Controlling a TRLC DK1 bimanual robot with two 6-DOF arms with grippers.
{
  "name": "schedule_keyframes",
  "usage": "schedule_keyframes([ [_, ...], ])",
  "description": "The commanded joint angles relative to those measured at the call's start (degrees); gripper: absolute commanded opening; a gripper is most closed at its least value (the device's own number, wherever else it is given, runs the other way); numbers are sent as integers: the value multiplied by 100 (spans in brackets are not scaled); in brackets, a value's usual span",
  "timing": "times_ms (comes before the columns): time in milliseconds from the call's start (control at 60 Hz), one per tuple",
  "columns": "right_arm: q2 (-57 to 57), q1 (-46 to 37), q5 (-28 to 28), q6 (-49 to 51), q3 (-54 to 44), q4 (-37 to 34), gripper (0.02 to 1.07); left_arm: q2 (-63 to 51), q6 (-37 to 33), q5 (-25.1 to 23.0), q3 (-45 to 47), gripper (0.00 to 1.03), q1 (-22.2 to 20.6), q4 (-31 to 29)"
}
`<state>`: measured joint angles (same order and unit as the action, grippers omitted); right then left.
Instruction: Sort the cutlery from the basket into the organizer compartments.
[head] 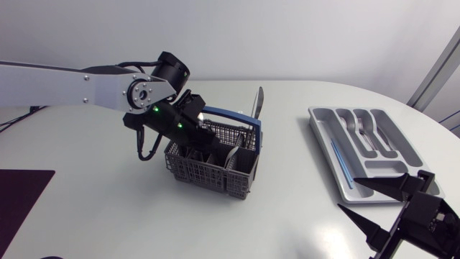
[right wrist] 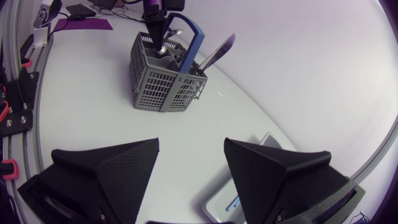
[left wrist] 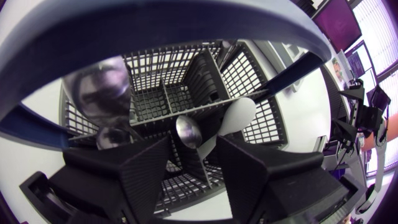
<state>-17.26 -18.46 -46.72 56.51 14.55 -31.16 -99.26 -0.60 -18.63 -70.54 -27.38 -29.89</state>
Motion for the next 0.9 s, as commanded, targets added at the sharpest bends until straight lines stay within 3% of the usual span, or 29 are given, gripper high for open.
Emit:
schedule_keyframes([
  [0, 29, 70, 31, -158, -92, -40, 78, -137, 192, -88, 23, 51, 57, 27],
  [67, 29, 106, 40, -158, -101, -40, 78, -111, 183, -185, 23, 48, 66, 62],
  [183, 100, 229, 154, -184, -136, -40, 78, -32, 218, -228, 49, 29, 101, 194],
  [333, 223, 396, 330, -237, -180, -40, 78, 3, 315, -228, 120, 12, 22, 370],
  [500, 240, 510, 444, -263, -207, -40, 78, 21, 315, -237, 120, 3, -75, 379],
  [883, 258, 580, 480, -272, -198, -40, 78, 812, 43, -228, 304, 3, -84, 229],
])
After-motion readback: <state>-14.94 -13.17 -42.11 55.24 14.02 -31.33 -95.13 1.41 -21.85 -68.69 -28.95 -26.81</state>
